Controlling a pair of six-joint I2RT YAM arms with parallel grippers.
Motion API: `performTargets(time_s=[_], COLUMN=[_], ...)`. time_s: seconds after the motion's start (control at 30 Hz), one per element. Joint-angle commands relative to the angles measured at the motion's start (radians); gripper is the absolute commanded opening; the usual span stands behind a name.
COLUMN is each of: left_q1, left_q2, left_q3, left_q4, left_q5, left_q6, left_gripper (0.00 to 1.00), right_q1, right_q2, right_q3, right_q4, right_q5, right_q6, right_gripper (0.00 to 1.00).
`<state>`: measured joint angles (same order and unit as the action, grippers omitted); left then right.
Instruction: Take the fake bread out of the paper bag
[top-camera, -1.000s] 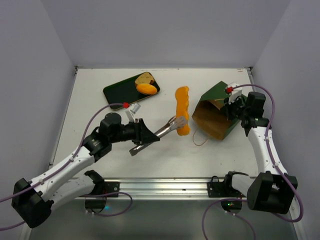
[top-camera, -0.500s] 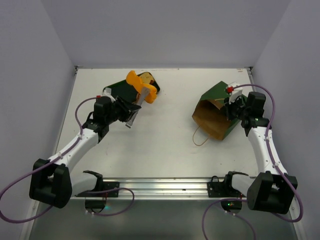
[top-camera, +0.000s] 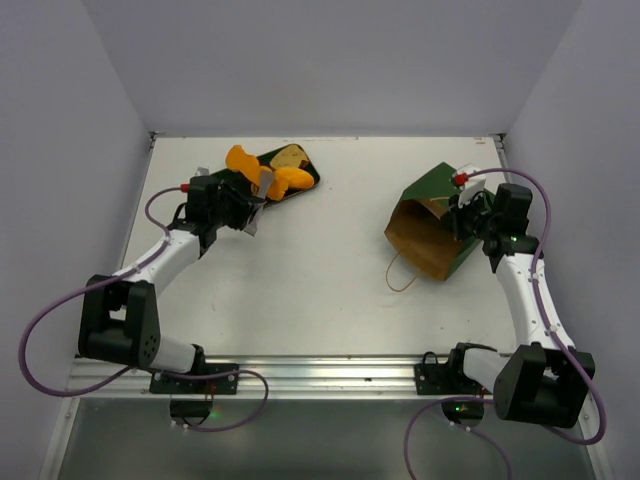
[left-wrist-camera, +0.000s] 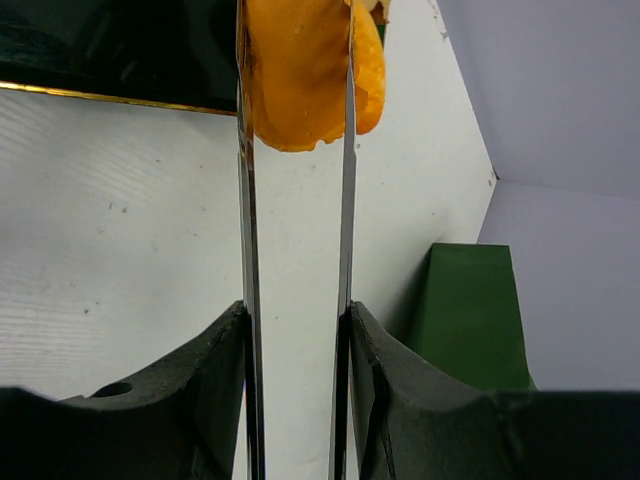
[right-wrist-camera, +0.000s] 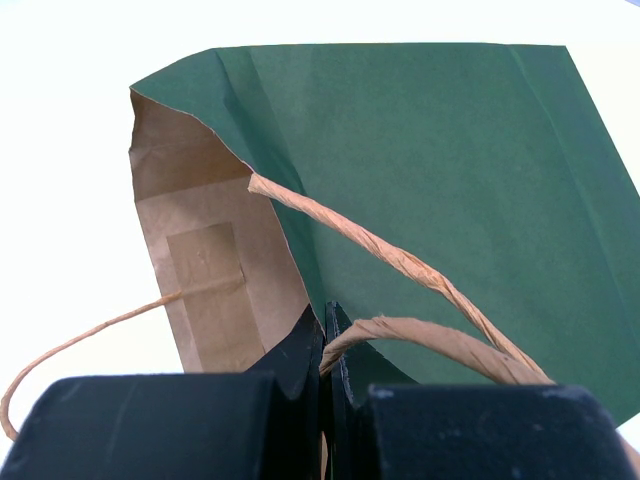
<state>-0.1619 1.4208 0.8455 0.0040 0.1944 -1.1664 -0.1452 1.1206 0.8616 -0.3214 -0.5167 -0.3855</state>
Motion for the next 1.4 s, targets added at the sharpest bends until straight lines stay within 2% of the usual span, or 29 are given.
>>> performTargets(time_s=[0.0, 0.6, 1.13, 1.37], left_q1=[0.016, 0.028, 0.028, 0.028], left_q2=[0.020, 0.122, 0.095, 0.078], left_q3=[0.041, 0.090, 0.083, 0.083], left_q4=[0.021, 0.010, 0.004, 0.001], left_q5=[0.022, 0.060, 0.080, 0.082], left_q6=[0.057, 0.088, 0.086, 0.085], left_gripper=[0.00, 0.01, 0.35, 0.41], right_q1=[-0.005, -0.007, -0.010, -0.010], right_q2=[-0.022, -0.022, -0.024, -0.025], right_q3=[-0.003, -0.003, -0.006, -0.004], right_q4=[0.035, 0.035, 0.035, 0.035], right_q5=[-0.025, -0.029, -0.037, -0.037], right_q6=[0.011, 0.011, 0.010, 0.011], right_gripper=[0.00, 0.00, 0.00, 0.00])
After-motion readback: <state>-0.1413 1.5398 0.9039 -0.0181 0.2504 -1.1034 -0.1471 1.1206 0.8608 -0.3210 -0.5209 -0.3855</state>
